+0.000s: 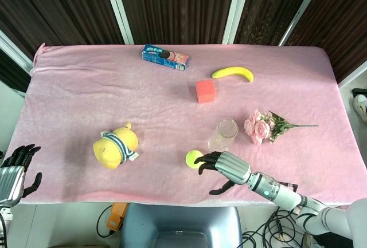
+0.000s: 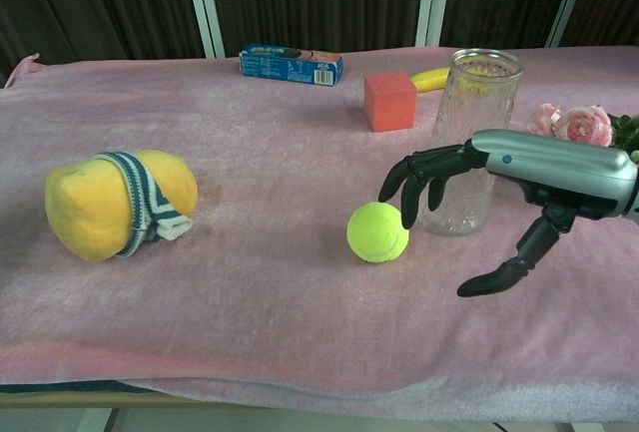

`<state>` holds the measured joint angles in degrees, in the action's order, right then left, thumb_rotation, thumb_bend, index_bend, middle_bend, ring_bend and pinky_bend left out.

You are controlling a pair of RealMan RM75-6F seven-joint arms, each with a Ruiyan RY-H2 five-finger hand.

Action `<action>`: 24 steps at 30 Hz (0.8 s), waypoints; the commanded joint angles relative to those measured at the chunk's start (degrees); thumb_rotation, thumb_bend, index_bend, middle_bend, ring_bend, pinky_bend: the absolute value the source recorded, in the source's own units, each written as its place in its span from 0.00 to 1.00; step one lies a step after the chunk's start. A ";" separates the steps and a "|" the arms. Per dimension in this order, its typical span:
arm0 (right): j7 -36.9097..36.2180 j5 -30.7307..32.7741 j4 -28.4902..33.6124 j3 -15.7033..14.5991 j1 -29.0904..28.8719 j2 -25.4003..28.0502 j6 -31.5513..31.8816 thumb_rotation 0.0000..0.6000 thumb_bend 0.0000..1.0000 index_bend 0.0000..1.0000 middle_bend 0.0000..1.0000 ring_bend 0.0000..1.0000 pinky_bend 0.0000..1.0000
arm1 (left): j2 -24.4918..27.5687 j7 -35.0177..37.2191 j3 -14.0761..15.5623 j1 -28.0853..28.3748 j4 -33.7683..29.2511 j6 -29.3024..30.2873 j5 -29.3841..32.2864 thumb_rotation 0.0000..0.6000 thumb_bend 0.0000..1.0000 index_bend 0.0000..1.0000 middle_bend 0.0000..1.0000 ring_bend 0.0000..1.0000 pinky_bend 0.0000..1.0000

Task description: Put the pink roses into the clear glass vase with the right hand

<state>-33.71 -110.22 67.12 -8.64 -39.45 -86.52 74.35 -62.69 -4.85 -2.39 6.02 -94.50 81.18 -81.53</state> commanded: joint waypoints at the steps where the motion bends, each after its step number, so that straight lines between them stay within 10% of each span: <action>1: 0.28 -0.04 -0.02 -0.21 -0.03 -0.01 0.20 1.00 0.14 0.54 0.36 0.33 0.48 | 0.05 0.00 -0.04 -0.04 0.01 0.05 0.10 1.00 0.42 0.18 0.12 0.08 0.26; 24: 2.40 -1.29 0.46 -2.61 0.02 -0.06 2.02 1.00 0.14 0.54 0.36 0.33 0.49 | 0.49 -0.09 -0.10 -1.02 -0.51 1.44 0.42 1.00 0.42 0.18 0.12 0.08 0.26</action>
<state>-31.76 -111.20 67.38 -10.94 -39.57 -86.78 76.18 -62.22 -4.95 -2.51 5.03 -94.98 82.58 -81.06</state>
